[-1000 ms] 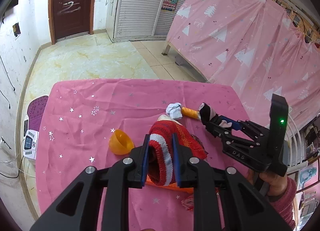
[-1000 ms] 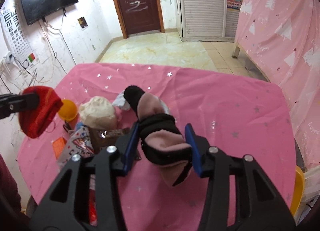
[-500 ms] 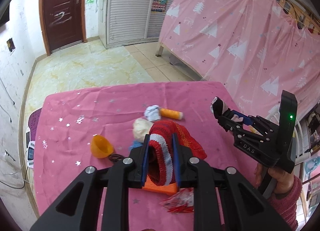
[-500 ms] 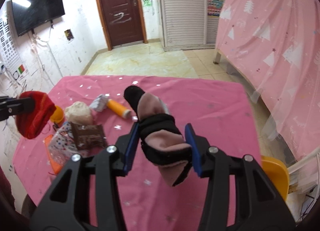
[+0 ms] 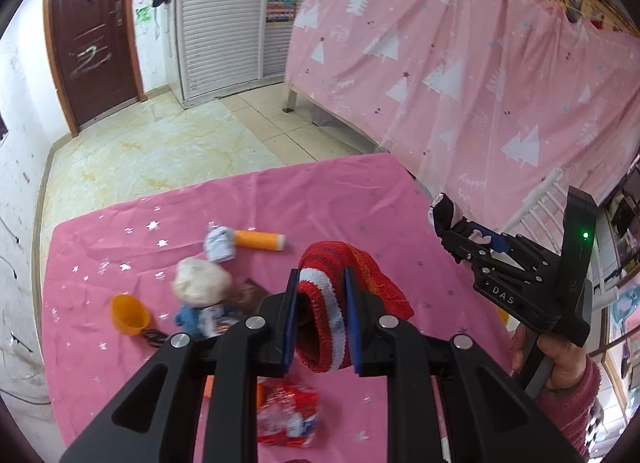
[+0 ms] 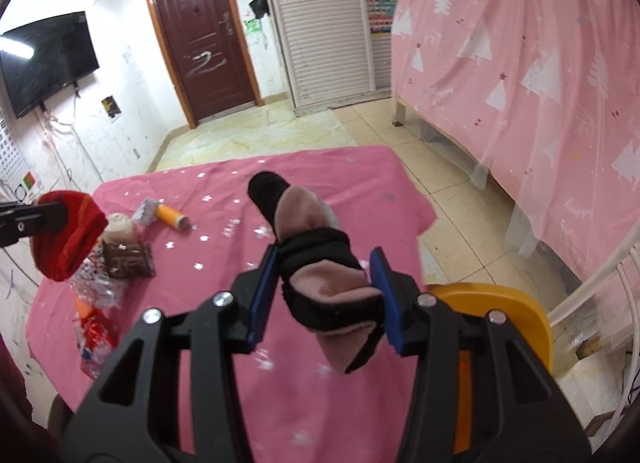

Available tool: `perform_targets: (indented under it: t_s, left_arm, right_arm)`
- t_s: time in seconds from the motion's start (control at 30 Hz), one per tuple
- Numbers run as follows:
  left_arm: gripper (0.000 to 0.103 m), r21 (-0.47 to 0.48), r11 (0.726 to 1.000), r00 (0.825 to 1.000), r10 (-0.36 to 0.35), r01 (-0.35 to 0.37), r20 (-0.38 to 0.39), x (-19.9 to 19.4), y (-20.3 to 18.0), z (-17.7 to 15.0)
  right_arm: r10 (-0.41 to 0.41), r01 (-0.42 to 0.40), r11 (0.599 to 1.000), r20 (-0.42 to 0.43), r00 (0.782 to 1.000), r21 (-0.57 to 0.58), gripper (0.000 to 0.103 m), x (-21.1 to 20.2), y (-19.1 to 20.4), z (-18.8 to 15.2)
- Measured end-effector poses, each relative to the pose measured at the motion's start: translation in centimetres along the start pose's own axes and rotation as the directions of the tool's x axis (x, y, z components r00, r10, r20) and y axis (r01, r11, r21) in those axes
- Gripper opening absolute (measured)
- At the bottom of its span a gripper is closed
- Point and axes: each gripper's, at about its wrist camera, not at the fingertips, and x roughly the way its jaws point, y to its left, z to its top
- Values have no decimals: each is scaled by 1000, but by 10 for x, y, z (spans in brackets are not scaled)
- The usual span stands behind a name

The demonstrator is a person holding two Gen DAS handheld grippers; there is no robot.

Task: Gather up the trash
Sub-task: 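Carry hat and glove to the yellow bin while both grippers open to drop them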

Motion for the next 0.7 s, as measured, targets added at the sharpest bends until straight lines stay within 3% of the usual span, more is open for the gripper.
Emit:
perform_targets:
  t_s: [0.43,0.7]
  left_arm:
    - [15,114,992,998,-47,51,-40,37,-101,12]
    - [15,174,981,994,-69,84,-86,69,-172,12]
  right_arm:
    - [-69,60,984,50,996,171,45,-36,-104,-31]
    - [-89,78,963,32,995,258,45,-32,-152,-55]
